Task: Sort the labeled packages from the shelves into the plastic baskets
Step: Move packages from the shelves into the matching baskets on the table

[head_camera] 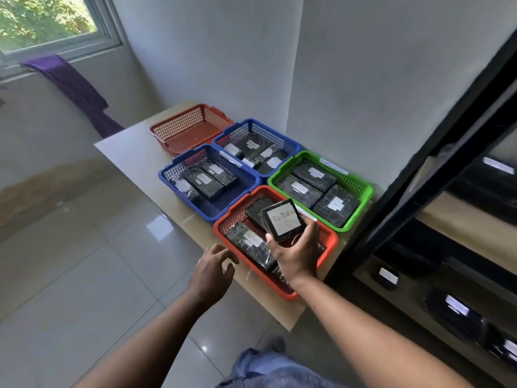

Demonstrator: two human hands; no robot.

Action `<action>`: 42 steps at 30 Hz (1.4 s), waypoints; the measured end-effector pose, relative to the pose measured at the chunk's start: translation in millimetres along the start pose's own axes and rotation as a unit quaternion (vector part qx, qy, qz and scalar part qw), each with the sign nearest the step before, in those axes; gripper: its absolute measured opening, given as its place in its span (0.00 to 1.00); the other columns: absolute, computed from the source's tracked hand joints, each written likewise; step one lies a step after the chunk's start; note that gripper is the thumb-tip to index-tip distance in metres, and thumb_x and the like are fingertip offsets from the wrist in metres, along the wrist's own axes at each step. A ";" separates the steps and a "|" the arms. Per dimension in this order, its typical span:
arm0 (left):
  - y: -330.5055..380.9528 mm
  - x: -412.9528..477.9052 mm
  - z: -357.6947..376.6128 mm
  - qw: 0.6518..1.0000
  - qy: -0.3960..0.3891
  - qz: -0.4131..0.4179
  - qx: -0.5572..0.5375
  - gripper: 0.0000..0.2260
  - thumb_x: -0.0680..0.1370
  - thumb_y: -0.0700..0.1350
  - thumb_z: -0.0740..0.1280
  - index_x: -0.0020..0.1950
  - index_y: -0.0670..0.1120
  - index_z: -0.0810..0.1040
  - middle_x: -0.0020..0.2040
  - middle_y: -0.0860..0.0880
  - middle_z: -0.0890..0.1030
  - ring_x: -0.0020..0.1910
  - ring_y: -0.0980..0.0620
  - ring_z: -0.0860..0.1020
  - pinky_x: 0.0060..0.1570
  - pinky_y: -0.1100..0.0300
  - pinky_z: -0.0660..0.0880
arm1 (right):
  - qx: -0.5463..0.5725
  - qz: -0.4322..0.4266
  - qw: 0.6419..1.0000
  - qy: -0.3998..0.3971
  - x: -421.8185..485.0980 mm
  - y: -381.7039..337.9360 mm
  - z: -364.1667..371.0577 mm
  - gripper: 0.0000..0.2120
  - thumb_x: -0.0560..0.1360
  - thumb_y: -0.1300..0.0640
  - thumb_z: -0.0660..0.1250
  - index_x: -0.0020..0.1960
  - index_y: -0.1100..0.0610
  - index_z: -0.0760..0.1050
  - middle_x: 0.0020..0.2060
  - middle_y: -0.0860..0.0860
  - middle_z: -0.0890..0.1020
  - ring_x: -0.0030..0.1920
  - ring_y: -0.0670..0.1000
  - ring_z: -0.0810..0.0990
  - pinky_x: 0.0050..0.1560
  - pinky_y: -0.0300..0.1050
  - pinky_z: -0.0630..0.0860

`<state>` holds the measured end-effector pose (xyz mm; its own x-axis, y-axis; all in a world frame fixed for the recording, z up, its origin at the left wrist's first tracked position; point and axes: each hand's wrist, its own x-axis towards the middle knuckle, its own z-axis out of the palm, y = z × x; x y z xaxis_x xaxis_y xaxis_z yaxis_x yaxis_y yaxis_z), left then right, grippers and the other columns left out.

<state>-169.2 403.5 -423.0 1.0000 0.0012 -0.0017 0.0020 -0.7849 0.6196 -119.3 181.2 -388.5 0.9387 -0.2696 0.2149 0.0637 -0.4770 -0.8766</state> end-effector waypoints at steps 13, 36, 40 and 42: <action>-49.9 154.9 -61.9 0.999 -0.005 -0.030 -0.019 0.09 0.80 0.44 0.74 0.52 0.59 0.80 0.53 0.57 0.78 0.51 0.55 0.79 0.53 0.53 0.80 | -0.030 0.046 0.998 -0.009 97.4 -15.9 110.7 0.40 0.64 0.41 0.83 0.67 0.54 0.68 0.58 0.49 0.73 0.53 0.48 0.74 0.45 0.42 0.77; -114.2 387.0 -75.0 0.913 -0.280 -0.090 -0.281 0.16 0.80 0.59 0.73 0.62 0.50 0.80 0.51 0.52 0.88 0.49 0.53 0.87 0.55 0.50 0.85 | -0.120 0.203 0.970 0.061 147.9 -42.0 287.3 0.48 0.60 0.39 0.85 0.71 0.56 0.66 0.62 0.51 0.73 0.61 0.55 0.75 0.56 0.45 0.72; -128.4 411.9 -71.3 0.924 -0.298 -0.067 -0.230 0.19 0.78 0.59 0.75 0.64 0.51 0.80 0.52 0.53 0.87 0.51 0.53 0.87 0.57 0.47 0.84 | -0.202 0.182 0.962 0.019 145.3 -33.5 286.1 0.53 0.59 0.34 0.81 0.76 0.54 0.64 0.67 0.52 0.70 0.67 0.55 0.72 0.65 0.54 0.75; -127.4 421.2 -72.7 0.935 -0.308 -0.048 -0.171 0.18 0.80 0.57 0.74 0.66 0.51 0.78 0.52 0.55 0.85 0.49 0.55 0.85 0.52 0.54 0.83 | -0.258 0.181 0.949 0.007 147.2 -34.0 278.7 0.52 0.62 0.40 0.84 0.78 0.55 0.64 0.68 0.53 0.69 0.66 0.56 0.72 0.61 0.53 0.77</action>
<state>251.8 549.1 -445.5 0.8055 -0.3789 -0.4557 0.1963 -0.5549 0.8084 111.1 390.8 -447.1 0.8628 -0.5030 -0.0519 -0.4401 -0.6966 -0.5666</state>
